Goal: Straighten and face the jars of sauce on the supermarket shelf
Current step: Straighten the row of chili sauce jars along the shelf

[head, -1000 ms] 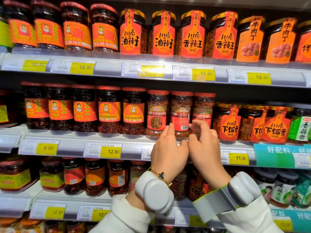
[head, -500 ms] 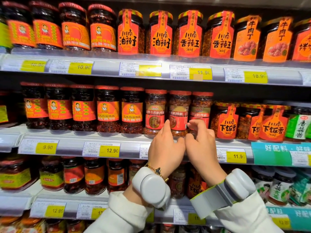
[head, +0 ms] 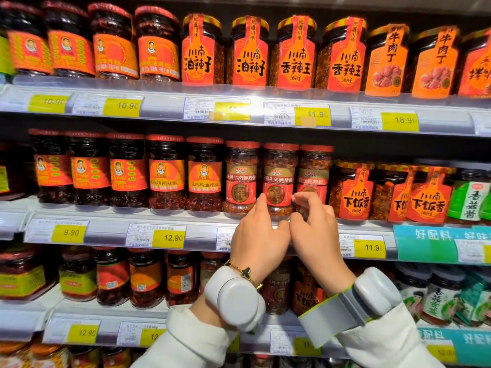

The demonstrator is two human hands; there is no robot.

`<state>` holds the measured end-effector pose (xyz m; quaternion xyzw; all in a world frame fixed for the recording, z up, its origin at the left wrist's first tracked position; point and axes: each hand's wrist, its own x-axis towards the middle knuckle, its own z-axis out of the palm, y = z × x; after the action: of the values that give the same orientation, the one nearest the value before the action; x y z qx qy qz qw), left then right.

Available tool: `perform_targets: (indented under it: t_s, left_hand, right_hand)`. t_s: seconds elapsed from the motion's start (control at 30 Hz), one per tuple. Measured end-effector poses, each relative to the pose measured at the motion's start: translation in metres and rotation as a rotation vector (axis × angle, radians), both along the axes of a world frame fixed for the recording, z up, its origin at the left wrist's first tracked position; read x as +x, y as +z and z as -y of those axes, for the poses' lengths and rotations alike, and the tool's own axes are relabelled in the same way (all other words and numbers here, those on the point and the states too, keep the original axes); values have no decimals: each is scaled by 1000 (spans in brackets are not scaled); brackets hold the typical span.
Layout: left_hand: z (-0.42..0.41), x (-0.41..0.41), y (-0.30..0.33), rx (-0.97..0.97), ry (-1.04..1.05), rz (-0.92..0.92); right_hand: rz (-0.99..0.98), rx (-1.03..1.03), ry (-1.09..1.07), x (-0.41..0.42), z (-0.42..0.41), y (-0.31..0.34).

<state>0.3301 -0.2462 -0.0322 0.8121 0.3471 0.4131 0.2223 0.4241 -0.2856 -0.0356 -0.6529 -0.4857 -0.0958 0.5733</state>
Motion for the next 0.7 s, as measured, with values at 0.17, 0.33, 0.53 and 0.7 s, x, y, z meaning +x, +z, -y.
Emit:
perform_targets:
  t_s: [0.17, 0.33, 0.53, 0.7]
  left_hand:
    - [3, 1, -4, 24, 13, 9]
    - [0, -1, -5, 27, 25, 16]
    - [-1, -1, -7, 55, 33, -20]
    - [-1, -2, -5, 55, 29, -30]
  right_hand:
    - [-49, -55, 25, 0, -2, 3]
    - [-46, -69, 13, -1, 0, 2]
    - [-29, -111, 23, 0, 1, 0]
    - [-42, -74, 35, 0, 2, 0]
